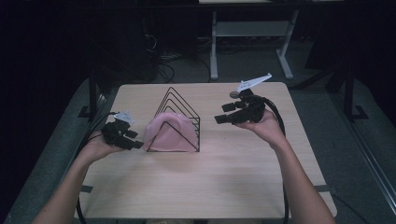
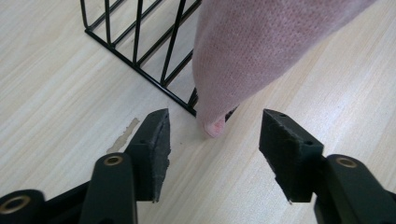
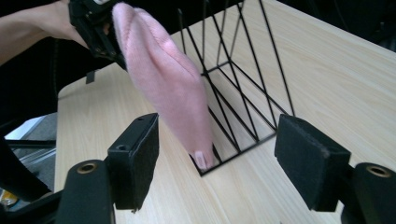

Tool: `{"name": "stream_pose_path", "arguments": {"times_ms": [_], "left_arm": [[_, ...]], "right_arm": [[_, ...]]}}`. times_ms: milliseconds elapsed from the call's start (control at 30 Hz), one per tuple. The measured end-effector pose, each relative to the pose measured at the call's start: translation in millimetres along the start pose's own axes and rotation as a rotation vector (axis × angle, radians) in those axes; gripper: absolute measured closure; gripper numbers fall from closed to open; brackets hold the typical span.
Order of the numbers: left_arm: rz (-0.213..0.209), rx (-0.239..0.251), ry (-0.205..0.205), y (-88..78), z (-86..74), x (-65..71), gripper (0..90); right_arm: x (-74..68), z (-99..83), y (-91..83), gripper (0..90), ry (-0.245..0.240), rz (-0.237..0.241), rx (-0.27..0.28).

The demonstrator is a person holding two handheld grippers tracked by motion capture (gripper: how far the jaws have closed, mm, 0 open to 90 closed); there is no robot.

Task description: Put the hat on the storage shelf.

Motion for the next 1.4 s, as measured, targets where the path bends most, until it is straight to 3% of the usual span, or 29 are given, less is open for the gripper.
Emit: {"name": "stream_pose_path", "arguments": {"times_ms": [500, 900, 1200, 1400], "left_arm": [[0.029, 0.026, -0.036, -9.1, -5.1, -0.4, 34.3], [0.026, 0.029, -0.028, -8.6, -3.2, 5.1, 33.4], [0.027, 0.036, -0.003, -9.9, -1.2, 9.5, 31.6], [0.027, 0.043, -0.013, -9.9, -3.4, 11.6, 30.0]], "right_arm": [[25.5, -30.1, -34.7, 28.5, 0.059, -0.077, 0.028], [37.2, -48.2, -51.7, 26.9, 0.099, -0.114, 0.051], [46.3, -70.0, -60.4, 26.3, 0.136, -0.138, 0.053], [52.6, -85.8, -65.5, 26.1, 0.159, -0.151, 0.048]]}}
Point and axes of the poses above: each handheld gripper's, and its own axes: y roughly forward along the jaws, z roughly out of its top, x roughly to its right, the point moved 7 cm from there along y, roughly forward along the jaws, and after that the axes turned 13 degrees about y, right-handed, at the moved point
